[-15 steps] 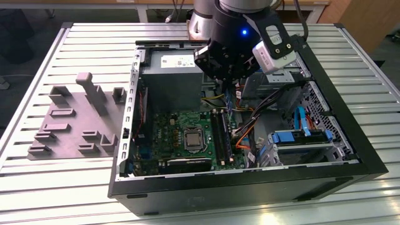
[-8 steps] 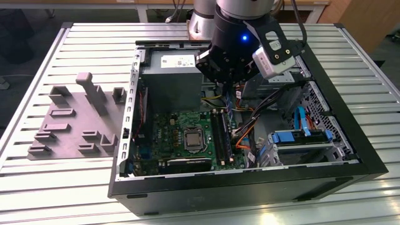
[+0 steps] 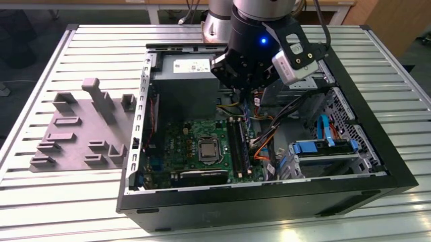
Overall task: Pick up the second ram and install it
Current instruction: 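Insert the second ram into the second slot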
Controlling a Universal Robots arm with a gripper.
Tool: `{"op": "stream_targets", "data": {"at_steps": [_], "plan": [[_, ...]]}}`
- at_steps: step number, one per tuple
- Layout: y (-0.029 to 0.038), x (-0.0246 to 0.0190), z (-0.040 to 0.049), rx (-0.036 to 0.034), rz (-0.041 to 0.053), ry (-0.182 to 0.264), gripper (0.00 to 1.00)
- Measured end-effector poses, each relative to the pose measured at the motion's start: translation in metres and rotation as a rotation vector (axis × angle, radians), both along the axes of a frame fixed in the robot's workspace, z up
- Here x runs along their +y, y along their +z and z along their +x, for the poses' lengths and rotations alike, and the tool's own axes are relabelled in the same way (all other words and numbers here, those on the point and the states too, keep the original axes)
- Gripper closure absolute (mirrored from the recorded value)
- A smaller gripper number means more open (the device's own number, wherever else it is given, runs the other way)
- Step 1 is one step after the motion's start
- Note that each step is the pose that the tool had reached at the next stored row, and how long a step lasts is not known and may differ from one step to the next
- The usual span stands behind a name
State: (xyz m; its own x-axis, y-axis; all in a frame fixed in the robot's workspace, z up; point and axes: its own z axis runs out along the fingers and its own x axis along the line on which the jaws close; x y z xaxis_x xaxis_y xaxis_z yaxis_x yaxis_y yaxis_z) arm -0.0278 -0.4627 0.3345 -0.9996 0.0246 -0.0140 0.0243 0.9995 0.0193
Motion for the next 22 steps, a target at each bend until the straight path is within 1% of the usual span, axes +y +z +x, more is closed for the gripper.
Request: {"op": "stream_targets", "data": {"at_steps": [6,8,14,18,19,22], "plan": [[-0.0001,0.0,0.0003,-0.0001,0.0001,0.003,0.86],[-0.0011,0.0,0.0007,-0.0001,0.0004,0.009,0.86],[-0.0115,-0.0005,0.0008,0.0036,0.0001,0.011,0.86],[-0.0183,-0.0065,0.0008,0.0111,0.0008,0.012,0.86],[-0.0201,-0.0074,0.0008,0.0129,0.0008,0.012,0.86],[-0.0256,-0.0079,0.0007,0.0142,0.0006,0.012,0.86]]}}
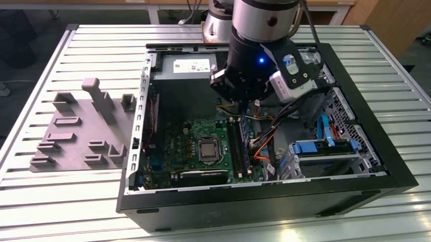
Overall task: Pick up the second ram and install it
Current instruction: 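Insert the second ram into the second slot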
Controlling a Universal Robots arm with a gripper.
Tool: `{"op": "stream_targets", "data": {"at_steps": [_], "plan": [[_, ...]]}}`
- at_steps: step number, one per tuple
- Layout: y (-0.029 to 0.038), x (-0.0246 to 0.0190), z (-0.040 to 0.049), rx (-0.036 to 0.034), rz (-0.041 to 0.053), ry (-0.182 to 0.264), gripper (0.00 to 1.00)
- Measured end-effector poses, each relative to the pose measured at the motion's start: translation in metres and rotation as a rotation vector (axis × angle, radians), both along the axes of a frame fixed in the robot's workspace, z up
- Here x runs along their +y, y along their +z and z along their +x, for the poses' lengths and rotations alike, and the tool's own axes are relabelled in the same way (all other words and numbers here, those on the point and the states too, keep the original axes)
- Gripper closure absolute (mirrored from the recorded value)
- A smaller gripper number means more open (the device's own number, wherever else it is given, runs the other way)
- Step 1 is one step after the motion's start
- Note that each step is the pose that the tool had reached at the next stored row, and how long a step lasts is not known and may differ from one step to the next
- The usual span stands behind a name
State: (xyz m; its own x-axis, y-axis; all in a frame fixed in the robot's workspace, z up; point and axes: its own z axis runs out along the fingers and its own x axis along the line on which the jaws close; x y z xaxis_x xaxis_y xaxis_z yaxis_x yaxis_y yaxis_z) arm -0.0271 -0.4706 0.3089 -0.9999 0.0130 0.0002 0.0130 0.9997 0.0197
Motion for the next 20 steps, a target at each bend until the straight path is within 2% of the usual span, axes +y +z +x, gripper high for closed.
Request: {"op": "stream_targets", "data": {"at_steps": [8,12,16,20], "plan": [[-0.0145,-0.0015,0.0001,0.0023,0.0,0.0,0.86],[-0.0216,-0.0038,0.0001,0.004,-0.0001,0.001,0.86],[-0.0291,-0.0073,0.0001,0.0101,0.0,0.016,0.86],[-0.0362,-0.008,0.0,0.0151,-0.0001,0.025,0.86]]}}
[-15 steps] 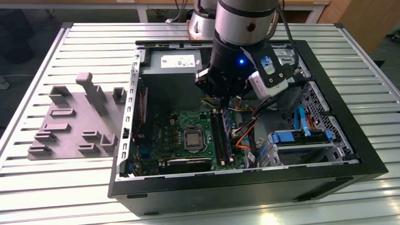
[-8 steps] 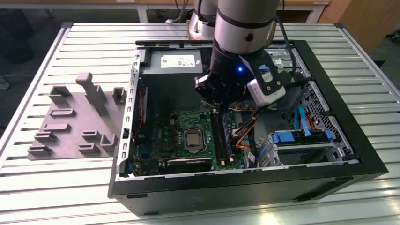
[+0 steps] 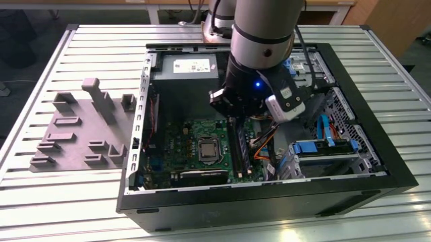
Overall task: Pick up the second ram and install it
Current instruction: 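Insert the second ram into the second slot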
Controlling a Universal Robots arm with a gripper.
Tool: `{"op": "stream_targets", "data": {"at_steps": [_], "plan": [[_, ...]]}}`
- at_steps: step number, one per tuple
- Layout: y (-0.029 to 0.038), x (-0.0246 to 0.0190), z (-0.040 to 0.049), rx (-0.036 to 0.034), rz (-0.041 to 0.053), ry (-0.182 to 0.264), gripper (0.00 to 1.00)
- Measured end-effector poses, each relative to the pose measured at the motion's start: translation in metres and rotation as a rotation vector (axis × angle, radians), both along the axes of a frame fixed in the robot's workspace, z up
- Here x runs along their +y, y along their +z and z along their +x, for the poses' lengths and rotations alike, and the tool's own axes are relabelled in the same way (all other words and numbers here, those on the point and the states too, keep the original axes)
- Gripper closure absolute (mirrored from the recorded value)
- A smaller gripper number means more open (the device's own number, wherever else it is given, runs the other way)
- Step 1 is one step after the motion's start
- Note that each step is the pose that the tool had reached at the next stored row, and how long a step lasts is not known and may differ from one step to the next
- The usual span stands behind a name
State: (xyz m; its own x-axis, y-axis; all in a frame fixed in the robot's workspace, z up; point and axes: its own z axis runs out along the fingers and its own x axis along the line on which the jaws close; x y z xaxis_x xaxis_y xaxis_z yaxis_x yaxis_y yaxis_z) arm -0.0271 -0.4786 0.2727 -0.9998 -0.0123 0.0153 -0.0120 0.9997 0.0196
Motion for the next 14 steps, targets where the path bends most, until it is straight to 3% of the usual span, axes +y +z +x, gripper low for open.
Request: {"op": "stream_targets", "data": {"at_steps": [7,14], "plan": [[-0.0065,0.0,0.0001,0.002,0.0,0.0,0.86],[-0.007,0.0,0.0001,0.002,0.0,0.0,0.86]]}}
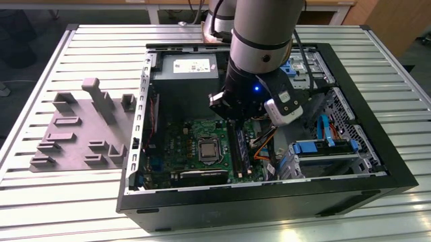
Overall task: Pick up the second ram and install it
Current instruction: 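Insert the second ram into the second slot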
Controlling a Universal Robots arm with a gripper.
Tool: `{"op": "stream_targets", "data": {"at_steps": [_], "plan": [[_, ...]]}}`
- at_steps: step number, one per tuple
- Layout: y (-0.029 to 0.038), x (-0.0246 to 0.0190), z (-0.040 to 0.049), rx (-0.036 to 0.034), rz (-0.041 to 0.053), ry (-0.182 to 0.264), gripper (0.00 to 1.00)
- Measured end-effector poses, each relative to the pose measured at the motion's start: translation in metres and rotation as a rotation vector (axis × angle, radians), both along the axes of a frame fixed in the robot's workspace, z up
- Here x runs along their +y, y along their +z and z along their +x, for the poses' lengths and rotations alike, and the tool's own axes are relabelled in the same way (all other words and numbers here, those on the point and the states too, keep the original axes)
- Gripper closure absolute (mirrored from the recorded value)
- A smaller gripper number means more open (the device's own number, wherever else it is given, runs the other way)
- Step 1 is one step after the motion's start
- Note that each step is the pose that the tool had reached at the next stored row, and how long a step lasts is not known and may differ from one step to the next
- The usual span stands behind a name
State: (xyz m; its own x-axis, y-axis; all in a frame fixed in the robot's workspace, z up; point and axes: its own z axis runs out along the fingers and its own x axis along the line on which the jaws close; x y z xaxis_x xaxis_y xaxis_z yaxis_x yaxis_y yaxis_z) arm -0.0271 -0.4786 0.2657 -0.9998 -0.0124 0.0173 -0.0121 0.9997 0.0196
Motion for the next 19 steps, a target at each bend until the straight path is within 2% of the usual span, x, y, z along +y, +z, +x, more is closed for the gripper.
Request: {"op": "stream_targets", "data": {"at_steps": [4,10,15,19], "plan": [[-0.0016,-0.0002,0.0,-0.0001,0.0004,-0.001,0.86],[-0.0122,-0.0004,0.0,0.0005,0.0001,-0.004,0.86],[-0.0199,-0.0049,0.0,0.0011,0.0004,-0.012,0.86],[-0.027,-0.0053,0.0,0.0016,0.0002,-0.015,0.86]]}}
